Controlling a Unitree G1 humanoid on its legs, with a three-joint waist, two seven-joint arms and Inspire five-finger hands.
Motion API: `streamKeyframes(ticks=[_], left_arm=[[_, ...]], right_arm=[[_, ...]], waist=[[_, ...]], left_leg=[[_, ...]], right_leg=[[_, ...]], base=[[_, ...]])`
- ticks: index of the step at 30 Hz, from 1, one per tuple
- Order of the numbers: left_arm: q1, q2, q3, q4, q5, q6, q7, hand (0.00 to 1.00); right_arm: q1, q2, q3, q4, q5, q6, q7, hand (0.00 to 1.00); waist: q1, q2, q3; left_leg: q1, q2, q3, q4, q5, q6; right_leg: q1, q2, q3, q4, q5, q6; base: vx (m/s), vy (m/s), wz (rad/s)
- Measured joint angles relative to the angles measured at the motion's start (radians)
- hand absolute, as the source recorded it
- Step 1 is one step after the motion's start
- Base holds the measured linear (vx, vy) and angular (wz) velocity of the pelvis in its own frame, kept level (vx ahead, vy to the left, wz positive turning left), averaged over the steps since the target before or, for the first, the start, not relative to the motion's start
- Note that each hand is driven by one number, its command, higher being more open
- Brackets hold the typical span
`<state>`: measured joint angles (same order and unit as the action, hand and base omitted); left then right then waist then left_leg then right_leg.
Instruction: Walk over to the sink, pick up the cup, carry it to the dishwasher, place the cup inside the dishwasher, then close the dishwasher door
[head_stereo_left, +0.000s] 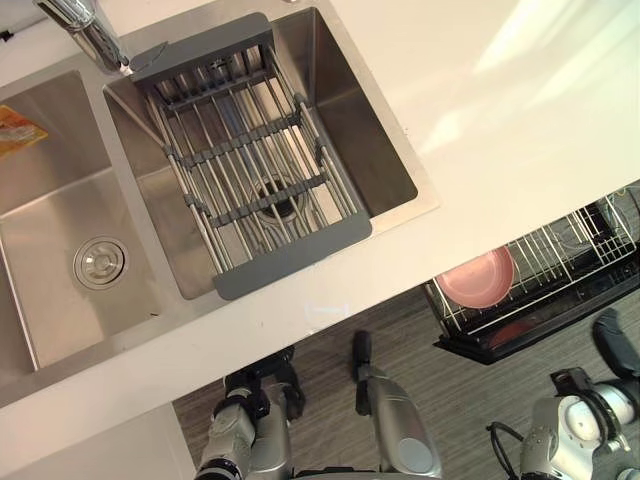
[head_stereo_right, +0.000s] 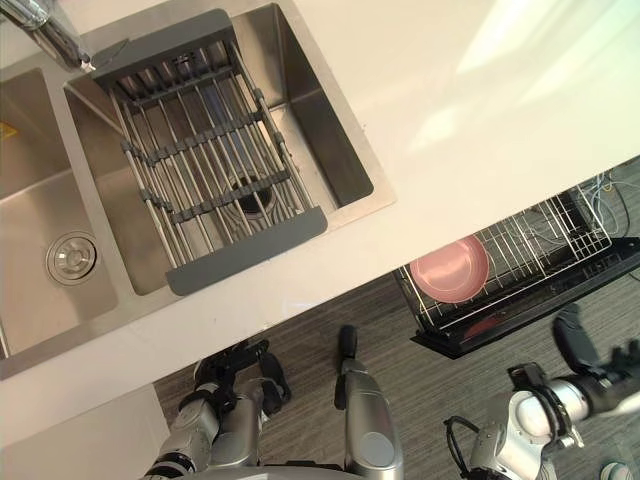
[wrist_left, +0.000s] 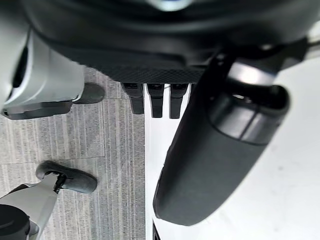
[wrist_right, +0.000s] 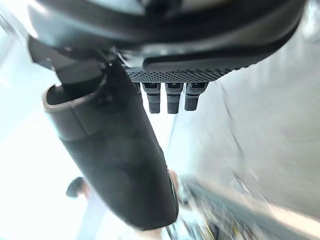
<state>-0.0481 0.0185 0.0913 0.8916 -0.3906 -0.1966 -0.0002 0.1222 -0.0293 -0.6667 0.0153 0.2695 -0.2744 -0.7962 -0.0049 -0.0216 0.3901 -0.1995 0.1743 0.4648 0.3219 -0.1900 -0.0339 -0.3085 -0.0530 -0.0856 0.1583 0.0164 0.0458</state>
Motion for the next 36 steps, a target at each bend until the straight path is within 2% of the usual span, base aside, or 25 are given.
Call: streamKeyframes(ticks=[2, 4, 7, 8, 12, 16, 20, 22, 26, 30, 34, 36], left_arm=[[0.0, 0.0, 0.008, 0.009, 0.0, 0.006, 0.001, 0.9], [0.0, 0.001, 0.02, 0.014, 0.0, 0.019, 0.002, 0.9], [0.005, 0.005, 0.019, 0.01, 0.002, 0.022, 0.002, 0.9], [0.007, 0.005, 0.019, 0.007, 0.003, 0.02, 0.002, 0.9], [0.008, 0.012, 0.014, -0.005, 0.019, 0.014, 0.002, 0.9], [0.007, 0.023, -0.003, -0.023, 0.019, 0.016, 0.002, 0.9], [0.0, 0.032, -0.003, -0.03, 0.019, 0.025, 0.002, 0.9], [-0.011, 0.04, -0.003, -0.032, 0.019, 0.03, 0.002, 0.9], [-0.021, 0.048, -0.003, -0.053, 0.019, 0.031, -0.002, 0.9], [-0.024, 0.047, -0.003, -0.058, 0.019, 0.03, -0.01, 0.9], [-0.047, 0.036, -0.001, -0.052, 0.018, 0.03, -0.016, 0.9], [-0.054, 0.035, -0.001, -0.051, 0.018, 0.022, -0.029, 0.9]], right_arm=[[0.01, 0.01, -0.031, -0.019, 0.0, -0.001, -0.031, 0.9], [0.024, 0.023, -0.048, -0.018, 0.03, 0.006, 0.006, 0.9], [0.065, 0.034, -0.031, 0.067, 0.167, 0.068, 0.216, 0.9], [0.066, 0.034, -0.021, 0.094, 0.199, 0.079, 0.258, 0.9], [0.042, 0.034, 0.074, 0.254, 0.346, 0.163, 0.5, 0.9], [0.026, 0.02, 0.088, 0.299, 0.416, 0.172, 0.615, 0.9], [0.007, -0.051, 0.091, 0.329, 0.437, 0.171, 0.725, 0.9], [0.003, -0.07, 0.107, 0.33, 0.444, 0.171, 0.77, 0.9], [-0.022, -0.114, 0.174, 0.322, 0.487, 0.172, 0.917, 0.9], [-0.088, -0.136, 0.177, 0.313, 0.515, 0.173, 0.947, 0.9], [-0.161, -0.188, 0.193, 0.296, 0.51, 0.177, 0.967, 0.9], [-0.233, -0.218, 0.215, 0.296, 0.474, 0.197, 0.967, 0.9]], waist=[[-0.009, 0.0, 0.0], [-0.011, -0.003, -0.003], [-0.01, -0.007, -0.006], [-0.009, -0.007, -0.006], [-0.005, -0.007, -0.006], [0.007, -0.008, -0.006], [0.01, -0.009, -0.005], [0.013, -0.01, -0.004], [0.017, -0.008, 0.002], [0.021, -0.004, 0.011], [0.038, 0.012, 0.033], [0.042, 0.019, 0.037]], left_leg=[[0.011, 0.004, 0.0, 0.001, -0.001, -0.001], [0.025, 0.006, 0.006, 0.001, -0.004, -0.006], [0.033, 0.009, 0.01, 0.01, -0.012, -0.005], [0.032, 0.011, 0.011, 0.013, -0.014, -0.005], [0.008, 0.016, 0.009, 0.033, -0.022, -0.002], [-0.034, 0.02, -0.004, 0.052, -0.023, 0.001], [-0.062, 0.018, -0.014, 0.065, -0.024, 0.005], [-0.073, 0.017, -0.021, 0.065, -0.024, 0.006], [-0.092, 0.011, -0.045, 0.059, -0.016, 0.011], [-0.094, -0.007, -0.059, 0.027, 0.01, 0.014], [-0.096, -0.021, -0.076, 0.004, 0.035, 0.016], [-0.099, -0.024, -0.09, -0.004, 0.048, 0.016]], right_leg=[[0.012, 0.002, -0.004, 0.001, 0.0, 0.0], [0.02, 0.004, -0.004, 0.004, 0.0, 0.0], [0.029, 0.004, -0.003, 0.006, -0.005, -0.003], [0.029, 0.004, -0.003, 0.008, -0.007, -0.002], [0.011, 0.0, -0.02, 0.011, -0.019, -0.007], [-0.014, -0.003, -0.036, 0.009, 0.004, -0.009], [-0.029, -0.01, -0.046, 0.009, 0.011, -0.003], [-0.036, -0.012, -0.054, 0.008, 0.012, -0.003], [-0.038, -0.017, -0.076, -0.004, 0.019, -0.006], [-0.04, -0.028, -0.089, -0.011, 0.025, -0.008], [-0.041, -0.037, -0.107, -0.011, 0.028, -0.01], [-0.042, -0.039, -0.119, -0.01, 0.029, -0.012]], base=[[0.0, 0.0, 0.0], [-0.02, -0.012, -0.08], [-0.05, -0.004, -0.06], [-0.07, -0.005, -0.04], [-0.06, -0.008, 0.0], [0.0, -0.006, 0.07], [0.02, 0.009, 0.06], [0.0, -0.017, 0.11], [-0.02, -0.033, 0.14], [-0.03, -0.039, 0.16], [-0.02, -0.041, 0.15], [-0.01, -0.051, 0.15]])
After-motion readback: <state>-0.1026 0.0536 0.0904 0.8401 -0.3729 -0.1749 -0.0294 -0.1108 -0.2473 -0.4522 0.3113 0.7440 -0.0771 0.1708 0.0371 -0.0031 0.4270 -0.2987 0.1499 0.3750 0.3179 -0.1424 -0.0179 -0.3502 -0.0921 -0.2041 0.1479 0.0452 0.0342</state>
